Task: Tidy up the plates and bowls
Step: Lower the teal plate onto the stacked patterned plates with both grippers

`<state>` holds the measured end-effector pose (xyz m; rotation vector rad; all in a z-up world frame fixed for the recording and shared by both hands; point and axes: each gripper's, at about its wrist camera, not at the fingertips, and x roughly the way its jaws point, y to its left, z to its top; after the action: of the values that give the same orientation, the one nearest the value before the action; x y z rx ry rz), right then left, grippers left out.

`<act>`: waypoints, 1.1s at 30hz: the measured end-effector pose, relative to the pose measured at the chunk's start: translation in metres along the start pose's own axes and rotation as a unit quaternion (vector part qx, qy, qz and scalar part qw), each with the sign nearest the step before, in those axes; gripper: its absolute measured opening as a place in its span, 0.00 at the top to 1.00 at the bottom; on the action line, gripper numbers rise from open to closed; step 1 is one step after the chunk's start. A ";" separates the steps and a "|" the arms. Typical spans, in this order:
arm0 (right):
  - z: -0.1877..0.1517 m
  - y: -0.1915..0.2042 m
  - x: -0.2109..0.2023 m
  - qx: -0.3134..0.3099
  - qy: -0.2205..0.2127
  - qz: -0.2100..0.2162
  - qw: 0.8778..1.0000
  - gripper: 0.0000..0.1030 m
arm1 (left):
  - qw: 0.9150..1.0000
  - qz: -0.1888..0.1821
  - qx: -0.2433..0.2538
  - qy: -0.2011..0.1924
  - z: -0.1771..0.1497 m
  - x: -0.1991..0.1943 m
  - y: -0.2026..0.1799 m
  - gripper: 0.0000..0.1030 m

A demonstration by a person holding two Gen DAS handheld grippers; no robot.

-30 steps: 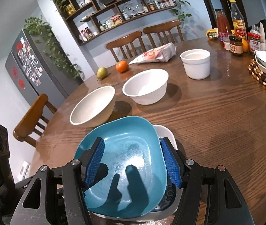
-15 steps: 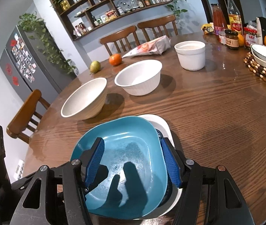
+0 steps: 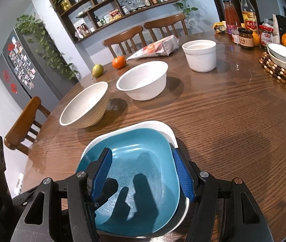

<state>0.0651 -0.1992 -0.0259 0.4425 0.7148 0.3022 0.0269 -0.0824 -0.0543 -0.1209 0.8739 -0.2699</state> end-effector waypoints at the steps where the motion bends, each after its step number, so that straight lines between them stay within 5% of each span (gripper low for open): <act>1: 0.000 0.000 0.000 0.000 0.000 0.001 1.000 0.37 | 1.000 0.000 0.000 0.000 0.000 0.000 0.000 0.47; 21: 0.001 0.000 0.000 0.000 -0.002 0.005 1.000 0.37 | 1.000 -0.002 0.004 -0.007 0.000 0.002 -0.003 0.37; 33: 0.002 0.000 -0.018 -0.002 -0.043 0.021 0.999 0.21 | 0.999 -0.027 -0.003 -0.024 0.003 -0.013 0.002 0.27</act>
<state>0.0540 -0.2070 -0.0145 0.4649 0.6215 0.3212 0.0214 -0.0772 -0.0430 -0.1562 0.8242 -0.3136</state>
